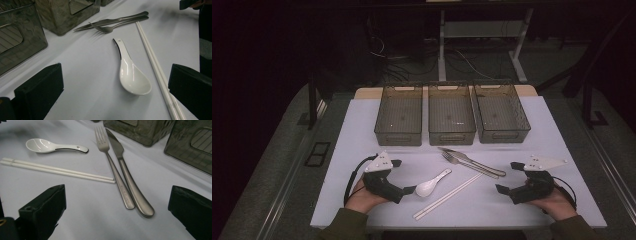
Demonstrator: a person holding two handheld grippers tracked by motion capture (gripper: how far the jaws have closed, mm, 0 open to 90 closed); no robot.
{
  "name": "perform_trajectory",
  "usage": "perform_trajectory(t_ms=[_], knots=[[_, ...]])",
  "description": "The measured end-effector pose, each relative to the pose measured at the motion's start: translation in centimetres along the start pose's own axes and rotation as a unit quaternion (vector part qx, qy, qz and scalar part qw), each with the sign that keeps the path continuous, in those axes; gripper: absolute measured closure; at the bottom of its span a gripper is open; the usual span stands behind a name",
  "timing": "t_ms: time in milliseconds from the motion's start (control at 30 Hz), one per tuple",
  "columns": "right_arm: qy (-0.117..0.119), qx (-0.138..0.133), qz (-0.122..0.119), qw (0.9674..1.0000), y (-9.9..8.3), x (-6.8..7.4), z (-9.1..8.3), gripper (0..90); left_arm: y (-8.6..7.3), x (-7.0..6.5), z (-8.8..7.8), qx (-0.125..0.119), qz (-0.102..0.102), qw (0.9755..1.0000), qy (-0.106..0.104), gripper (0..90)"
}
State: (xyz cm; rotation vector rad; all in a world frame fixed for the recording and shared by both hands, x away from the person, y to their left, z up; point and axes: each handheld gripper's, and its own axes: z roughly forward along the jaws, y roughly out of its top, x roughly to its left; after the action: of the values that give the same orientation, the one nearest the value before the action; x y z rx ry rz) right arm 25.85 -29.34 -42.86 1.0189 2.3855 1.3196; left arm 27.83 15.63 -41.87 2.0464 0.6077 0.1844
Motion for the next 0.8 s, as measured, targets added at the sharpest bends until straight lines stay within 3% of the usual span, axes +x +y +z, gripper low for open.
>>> perform_trajectory(t_ms=[433, 800], knots=[[0.0, -0.015, 0.008, 0.9999, -0.1, -0.4, -0.5, 1.6, 0.5, -0.2, 0.0, -0.006, -0.004, 1.0, -0.002, 0.0], [0.004, -0.02, 0.008, 0.9998, -0.1, -0.2, -0.6, 1.6, 1.2, -0.7, 0.4, -0.014, 0.004, 0.9998, -0.014, 0.0]])
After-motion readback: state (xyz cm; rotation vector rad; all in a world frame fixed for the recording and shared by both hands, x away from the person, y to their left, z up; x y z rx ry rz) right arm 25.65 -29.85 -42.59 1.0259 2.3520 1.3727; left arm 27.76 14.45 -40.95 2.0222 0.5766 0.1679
